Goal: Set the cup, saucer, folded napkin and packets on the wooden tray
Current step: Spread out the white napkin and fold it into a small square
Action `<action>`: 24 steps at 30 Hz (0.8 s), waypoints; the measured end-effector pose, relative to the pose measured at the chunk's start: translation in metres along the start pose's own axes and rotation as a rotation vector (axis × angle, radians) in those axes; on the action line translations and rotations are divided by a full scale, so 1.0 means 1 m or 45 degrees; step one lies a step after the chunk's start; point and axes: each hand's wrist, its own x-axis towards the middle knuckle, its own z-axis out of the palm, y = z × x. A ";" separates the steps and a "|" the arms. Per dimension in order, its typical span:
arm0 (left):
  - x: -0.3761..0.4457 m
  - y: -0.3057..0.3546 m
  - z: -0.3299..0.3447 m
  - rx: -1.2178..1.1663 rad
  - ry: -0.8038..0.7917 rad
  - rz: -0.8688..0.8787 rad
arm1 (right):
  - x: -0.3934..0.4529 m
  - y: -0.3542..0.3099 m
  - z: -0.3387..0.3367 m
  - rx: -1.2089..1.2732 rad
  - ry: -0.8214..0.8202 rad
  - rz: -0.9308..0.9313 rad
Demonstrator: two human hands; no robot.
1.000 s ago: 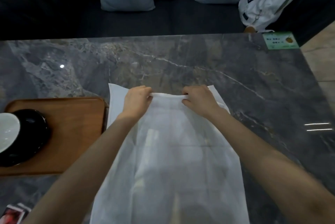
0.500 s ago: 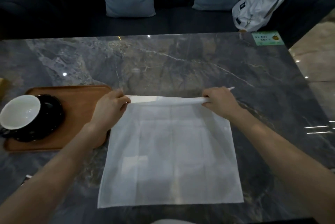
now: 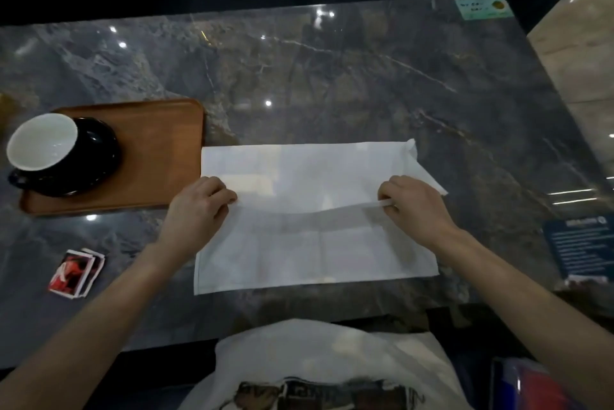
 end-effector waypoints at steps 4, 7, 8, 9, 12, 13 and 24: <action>-0.027 0.013 0.012 -0.054 0.018 -0.053 | -0.032 -0.006 0.020 0.030 0.083 0.038; -0.046 0.020 0.022 -0.088 0.021 -0.081 | -0.050 -0.011 0.029 0.055 0.158 0.042; -0.052 0.022 0.024 -0.099 0.033 -0.080 | -0.056 -0.013 0.031 0.063 0.188 0.039; -0.057 0.023 0.026 -0.108 0.045 -0.079 | -0.062 -0.014 0.033 0.071 0.214 0.035; -0.071 0.026 0.028 -0.108 0.052 -0.070 | -0.079 -0.016 0.038 0.087 0.261 0.045; -0.076 0.027 0.028 -0.102 0.048 -0.063 | -0.084 -0.016 0.041 0.084 0.268 0.043; -0.106 0.029 0.047 0.089 -0.024 0.172 | -0.101 -0.009 0.062 -0.028 0.422 -0.097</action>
